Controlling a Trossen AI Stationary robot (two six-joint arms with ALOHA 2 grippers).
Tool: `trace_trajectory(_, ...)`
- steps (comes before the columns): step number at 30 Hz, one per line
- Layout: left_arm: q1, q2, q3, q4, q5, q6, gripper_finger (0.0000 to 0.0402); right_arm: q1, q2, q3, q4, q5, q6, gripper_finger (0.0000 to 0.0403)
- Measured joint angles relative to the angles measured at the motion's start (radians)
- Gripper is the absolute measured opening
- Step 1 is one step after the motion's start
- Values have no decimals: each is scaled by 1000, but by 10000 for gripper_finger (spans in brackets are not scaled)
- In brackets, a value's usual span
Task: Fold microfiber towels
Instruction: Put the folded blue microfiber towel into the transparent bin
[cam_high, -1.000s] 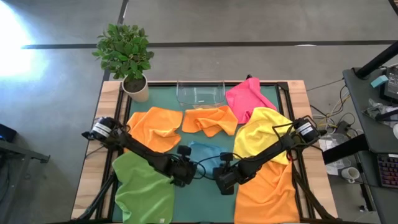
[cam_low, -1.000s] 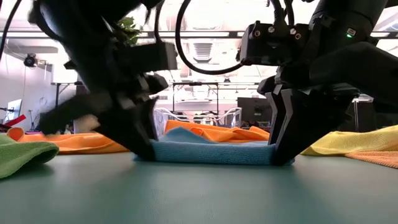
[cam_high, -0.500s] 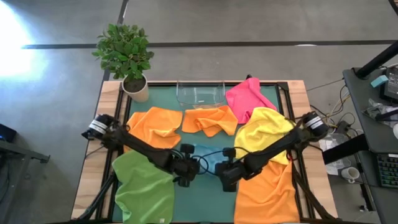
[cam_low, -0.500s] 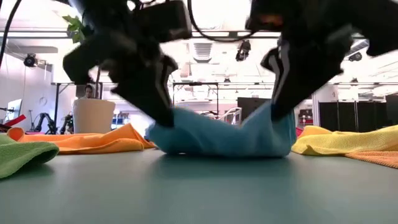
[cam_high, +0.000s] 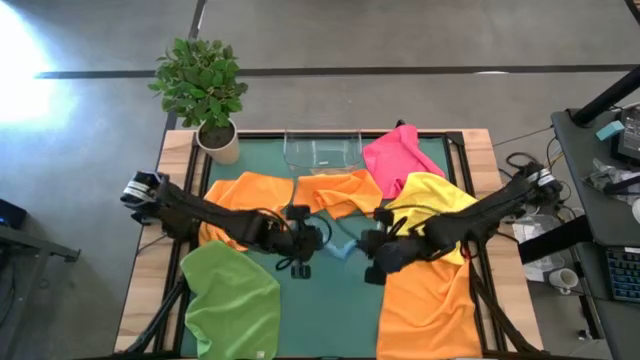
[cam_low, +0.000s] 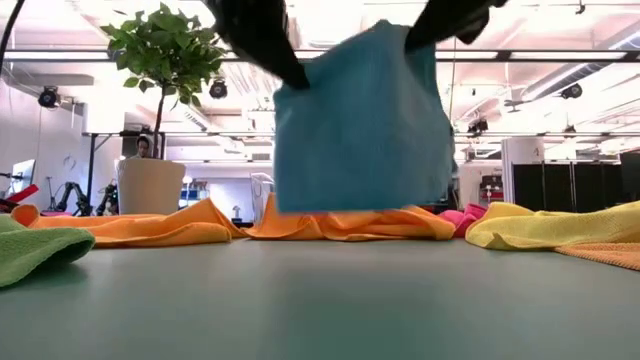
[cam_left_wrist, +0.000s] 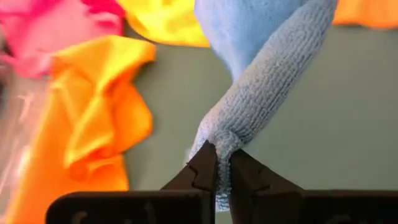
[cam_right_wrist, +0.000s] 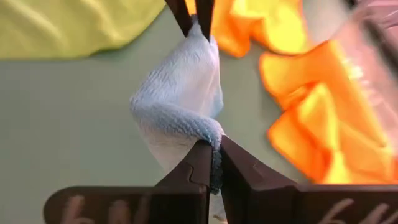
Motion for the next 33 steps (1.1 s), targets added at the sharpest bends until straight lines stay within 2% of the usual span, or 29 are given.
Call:
trace_trajectory(4,40,-48,18,-20,-36,13,2,-53,-66,0,9,42,-40,11)
trace_trajectory(13,157,-146,59,4,-181,193,2,-230,-129,1,40,57,-141,11)
trace_trajectory(25,406,-135,123,60,-185,415,2,-546,-93,136,85,42,-352,11)
trace_trajectory(33,570,-135,122,87,-165,473,2,-773,42,247,128,-173,-442,11)
